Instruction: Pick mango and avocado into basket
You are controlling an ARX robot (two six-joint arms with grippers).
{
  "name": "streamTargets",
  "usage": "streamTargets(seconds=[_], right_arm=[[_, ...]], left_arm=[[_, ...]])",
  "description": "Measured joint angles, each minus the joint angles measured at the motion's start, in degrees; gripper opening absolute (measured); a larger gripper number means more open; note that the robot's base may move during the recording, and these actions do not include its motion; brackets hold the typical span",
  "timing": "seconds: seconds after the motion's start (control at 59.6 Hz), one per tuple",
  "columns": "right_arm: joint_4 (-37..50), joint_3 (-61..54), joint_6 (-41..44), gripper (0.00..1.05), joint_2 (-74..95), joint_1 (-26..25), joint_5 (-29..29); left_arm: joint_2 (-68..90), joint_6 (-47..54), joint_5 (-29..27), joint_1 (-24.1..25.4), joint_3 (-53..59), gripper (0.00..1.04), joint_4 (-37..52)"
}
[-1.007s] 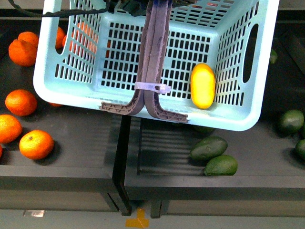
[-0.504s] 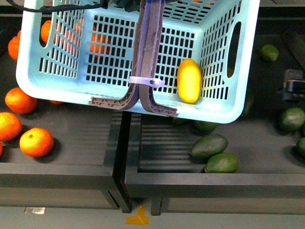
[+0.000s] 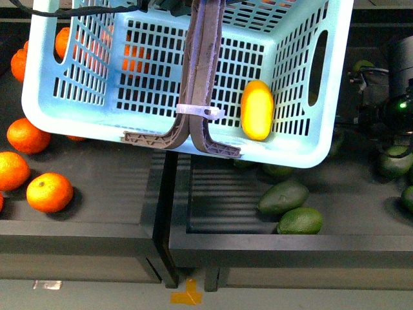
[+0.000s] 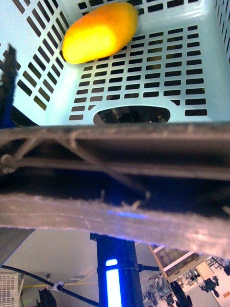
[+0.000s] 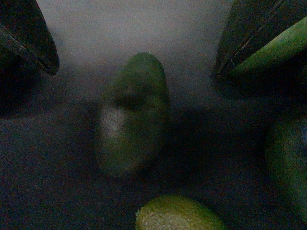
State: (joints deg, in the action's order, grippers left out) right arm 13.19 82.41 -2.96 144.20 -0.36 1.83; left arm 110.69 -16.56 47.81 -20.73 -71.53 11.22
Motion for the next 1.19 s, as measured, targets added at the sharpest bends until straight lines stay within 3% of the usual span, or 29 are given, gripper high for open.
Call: streamTargets(seconds=[0.504, 0.587, 0.873, 1.057, 1.192], right_arm=[[-10.43, 23.37, -3.54, 0.96, 15.56, -0.17, 1.38], [-10.67, 24.57, -3.85, 0.88, 16.35, -0.15, 1.62], [-12.11, 25.27, -5.27, 0.56, 16.61, -0.09, 1.38], [-9.11, 19.34, -7.17, 0.54, 13.38, -0.33, 1.66], [-2.64, 8.83, -9.9, 0.53, 4.66, -1.51, 1.42]], left_arm=[[0.0, 0.0, 0.13, 0.0, 0.0, 0.15, 0.0], [0.0, 0.0, 0.0, 0.0, 0.0, 0.15, 0.0], [0.0, 0.0, 0.0, 0.0, 0.0, 0.15, 0.0], [0.0, 0.02, 0.13, -0.02, 0.0, 0.15, 0.0], [0.0, 0.0, 0.13, -0.02, 0.0, 0.15, 0.0]])
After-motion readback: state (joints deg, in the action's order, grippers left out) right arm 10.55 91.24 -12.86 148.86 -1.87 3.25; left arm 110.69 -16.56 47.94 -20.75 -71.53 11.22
